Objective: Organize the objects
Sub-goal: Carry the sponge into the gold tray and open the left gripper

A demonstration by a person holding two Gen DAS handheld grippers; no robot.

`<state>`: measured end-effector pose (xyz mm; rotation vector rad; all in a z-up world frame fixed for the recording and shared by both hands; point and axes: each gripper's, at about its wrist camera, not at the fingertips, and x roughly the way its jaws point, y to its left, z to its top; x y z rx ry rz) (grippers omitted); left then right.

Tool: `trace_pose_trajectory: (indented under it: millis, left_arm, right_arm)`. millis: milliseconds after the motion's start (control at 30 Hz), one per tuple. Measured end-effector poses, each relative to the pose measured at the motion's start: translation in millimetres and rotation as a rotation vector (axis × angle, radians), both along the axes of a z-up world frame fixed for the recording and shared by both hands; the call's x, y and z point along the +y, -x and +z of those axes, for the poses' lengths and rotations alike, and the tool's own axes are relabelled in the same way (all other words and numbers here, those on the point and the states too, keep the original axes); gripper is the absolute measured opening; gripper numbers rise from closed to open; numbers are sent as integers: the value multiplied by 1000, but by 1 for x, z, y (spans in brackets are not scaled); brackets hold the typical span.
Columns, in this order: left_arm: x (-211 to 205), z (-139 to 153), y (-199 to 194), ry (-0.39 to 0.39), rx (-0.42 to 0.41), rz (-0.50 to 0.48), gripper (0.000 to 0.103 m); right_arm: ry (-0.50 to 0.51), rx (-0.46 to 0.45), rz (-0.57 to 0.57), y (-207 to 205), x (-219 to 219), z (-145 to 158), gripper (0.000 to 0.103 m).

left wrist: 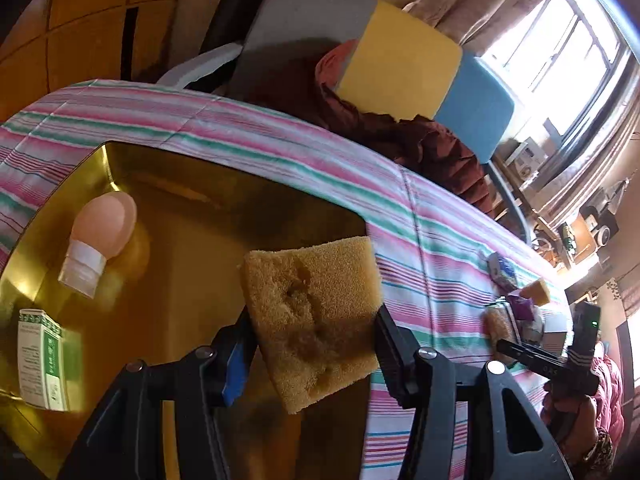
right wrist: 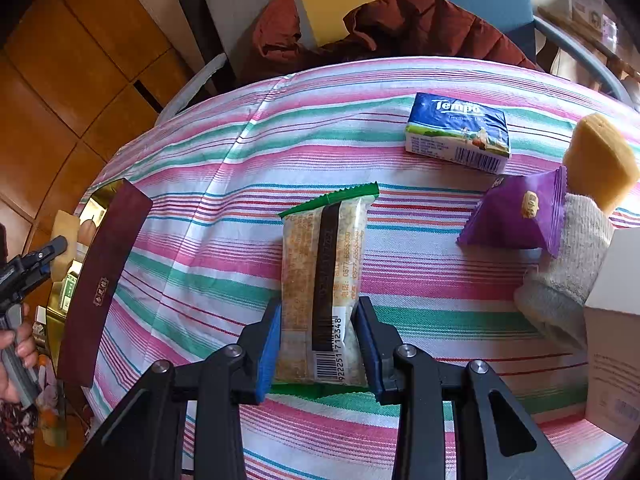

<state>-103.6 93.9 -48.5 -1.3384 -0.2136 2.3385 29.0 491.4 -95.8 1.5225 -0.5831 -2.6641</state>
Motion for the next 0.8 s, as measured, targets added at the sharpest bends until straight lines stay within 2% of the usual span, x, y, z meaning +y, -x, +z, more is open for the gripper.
trace_pose_trajectory:
  millis: [200, 233, 333, 400, 433, 467, 600, 800]
  left_arm:
    - [-23, -40, 52, 120, -128, 63, 55]
    - [-25, -43, 58, 144, -130, 80, 56]
    - [-29, -41, 72, 234, -66, 126, 61]
    - [-35, -40, 82, 246, -51, 171, 66]
    - [-39, -39, 86, 240, -48, 190, 73]
    - [-43, -38, 88, 228, -47, 211, 74]
    - [-56, -31, 83, 115, -43, 204, 74]
    - [-70, -21, 40, -50, -22, 229, 74]
  right_arm:
    - [-25, 14, 8, 0, -4, 0, 37]
    - [-32, 16, 11, 0, -5, 0, 37]
    - [-46, 24, 18, 0, -7, 0, 37]
    - [-51, 32, 20, 1, -7, 0, 37]
    - [-54, 36, 19, 1, -8, 0, 37]
    - [-61, 41, 21, 1, -9, 0, 37]
    - [-89, 52, 30, 1, -11, 0, 37]
    - [-97, 18, 3, 5, -12, 2, 37]
